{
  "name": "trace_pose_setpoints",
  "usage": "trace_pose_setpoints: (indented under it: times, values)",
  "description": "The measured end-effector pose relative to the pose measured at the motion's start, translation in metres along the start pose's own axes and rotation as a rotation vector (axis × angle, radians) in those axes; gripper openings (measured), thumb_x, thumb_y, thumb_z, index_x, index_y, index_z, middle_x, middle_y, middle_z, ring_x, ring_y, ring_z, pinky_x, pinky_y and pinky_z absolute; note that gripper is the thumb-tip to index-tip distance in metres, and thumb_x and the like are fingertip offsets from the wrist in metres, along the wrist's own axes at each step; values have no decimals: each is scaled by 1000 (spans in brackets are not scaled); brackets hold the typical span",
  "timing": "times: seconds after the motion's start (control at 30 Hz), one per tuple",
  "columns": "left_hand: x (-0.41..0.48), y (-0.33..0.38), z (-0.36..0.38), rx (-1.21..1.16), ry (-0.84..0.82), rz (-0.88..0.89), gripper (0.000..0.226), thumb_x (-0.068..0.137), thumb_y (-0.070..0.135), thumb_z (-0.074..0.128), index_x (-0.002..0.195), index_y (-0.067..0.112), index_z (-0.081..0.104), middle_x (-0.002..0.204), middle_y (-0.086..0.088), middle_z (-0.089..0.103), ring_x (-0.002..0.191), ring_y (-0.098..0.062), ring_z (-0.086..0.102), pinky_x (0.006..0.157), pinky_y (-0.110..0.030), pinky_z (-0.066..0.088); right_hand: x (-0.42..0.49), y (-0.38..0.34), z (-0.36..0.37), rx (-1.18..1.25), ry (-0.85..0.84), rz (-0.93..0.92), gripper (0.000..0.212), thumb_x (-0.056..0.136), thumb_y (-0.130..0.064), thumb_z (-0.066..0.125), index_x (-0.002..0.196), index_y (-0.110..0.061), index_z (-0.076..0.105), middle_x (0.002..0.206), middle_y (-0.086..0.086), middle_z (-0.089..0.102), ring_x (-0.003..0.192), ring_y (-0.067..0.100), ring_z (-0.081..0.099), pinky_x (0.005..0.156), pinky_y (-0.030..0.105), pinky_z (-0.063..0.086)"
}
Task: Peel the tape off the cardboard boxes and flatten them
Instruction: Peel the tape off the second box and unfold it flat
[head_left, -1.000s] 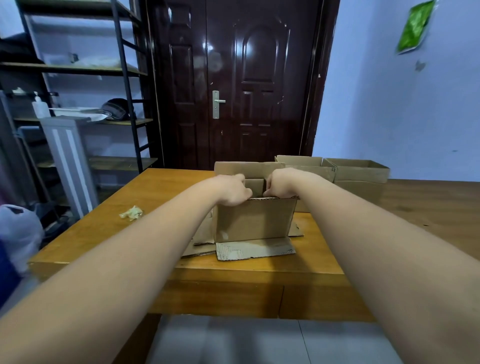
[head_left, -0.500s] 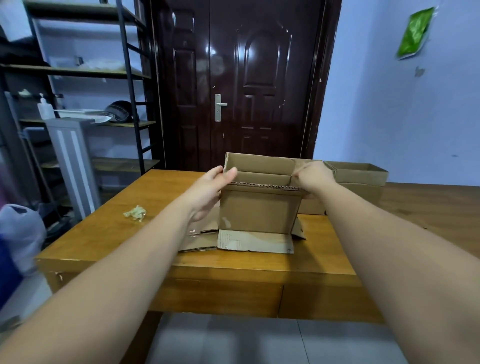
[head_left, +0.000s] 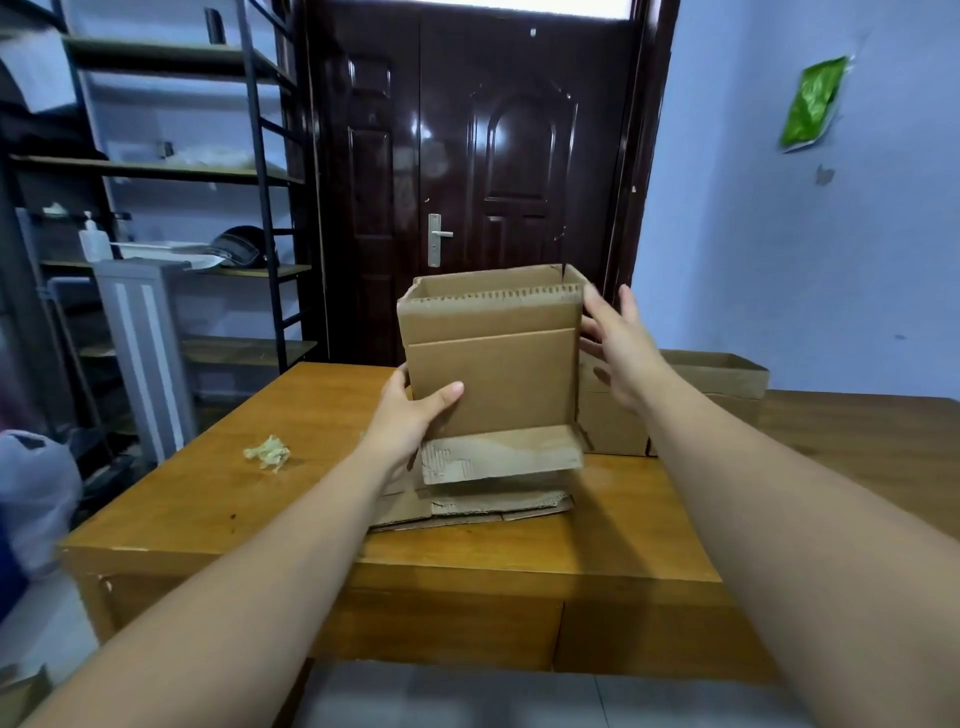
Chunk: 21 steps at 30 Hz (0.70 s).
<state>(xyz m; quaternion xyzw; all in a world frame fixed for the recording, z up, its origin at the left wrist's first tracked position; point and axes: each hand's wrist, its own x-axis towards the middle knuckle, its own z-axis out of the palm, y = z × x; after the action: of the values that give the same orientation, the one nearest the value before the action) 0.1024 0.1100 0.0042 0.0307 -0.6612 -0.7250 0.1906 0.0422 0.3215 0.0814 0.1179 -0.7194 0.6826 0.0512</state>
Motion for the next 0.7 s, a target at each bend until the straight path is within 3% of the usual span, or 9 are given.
trace_pose_setpoints:
  times: [0.07, 0.17, 0.33, 0.4, 0.47, 0.5, 0.57, 0.63, 0.7]
  values:
    - [0, 7, 2, -13, 34, 30, 65, 85, 19, 69, 142, 15, 37, 127, -3, 56, 97, -11, 60, 72, -23, 49, -1, -5, 6, 29, -85, 6, 70, 91, -66, 38, 151, -33, 23, 146, -5, 45, 135, 23, 39, 113, 51, 27]
    - [0, 10, -4, -33, 68, 35, 57, 86, 19, 68, 136, 17, 41, 116, 2, 60, 90, -7, 60, 70, -24, 50, -3, -7, 11, -22, -212, -11, 50, 95, -58, 41, 140, -38, 45, 142, -12, 47, 133, 17, 39, 111, 48, 31]
    - [-4, 7, -19, -87, 49, -46, 32, 90, 25, 63, 118, 12, 56, 116, -8, 66, 99, -20, 64, 91, -38, 50, 2, 1, 8, -224, -210, -113, 55, 94, -22, 59, 144, -35, 40, 153, -1, 34, 138, 21, 34, 108, 42, 35]
    - [-6, 8, -21, -136, 32, -71, 21, 92, 24, 59, 109, 12, 59, 107, -7, 68, 93, -21, 66, 86, -38, 52, 4, 10, 10, -450, -158, -109, 64, 90, -25, 65, 146, -37, 35, 154, 2, 32, 140, 27, 29, 113, 47, 30]
    - [-6, 10, -24, -166, 34, -86, 12, 94, 23, 57, 102, 14, 59, 99, -4, 68, 88, -19, 66, 80, -36, 53, 5, 20, 10, -663, 3, -41, 79, 84, -38, 70, 149, -37, 25, 153, 8, 31, 138, 35, 30, 112, 51, 29]
    - [-6, 10, -27, -169, 45, -91, 13, 94, 24, 57, 102, 14, 59, 98, -4, 68, 87, -19, 66, 78, -36, 54, 4, 25, 10, -684, 78, 21, 87, 81, -43, 72, 151, -34, 19, 152, 12, 32, 136, 38, 32, 111, 52, 30]
    - [-4, 11, -34, -136, 88, -96, 23, 93, 27, 58, 109, 11, 59, 101, -7, 69, 88, -21, 66, 76, -37, 54, 3, 33, 4, -497, 119, 161, 97, 78, -46, 75, 152, -23, 17, 148, 15, 37, 129, 37, 42, 105, 53, 38]
    - [0, 7, -42, -41, 133, -92, 30, 92, 29, 59, 116, 9, 58, 106, -8, 68, 89, -22, 66, 73, -36, 54, 1, 41, -1, -362, 39, 271, 81, 81, -43, 72, 144, -8, 36, 136, 14, 51, 113, 31, 54, 95, 46, 48]
    - [3, 3, -48, 51, 174, -112, 34, 92, 30, 60, 118, 9, 57, 109, -10, 67, 90, -23, 66, 71, -36, 55, -1, 48, -1, -313, 15, 300, 51, 87, -36, 69, 122, -1, 57, 117, 11, 62, 89, 23, 59, 74, 34, 49]
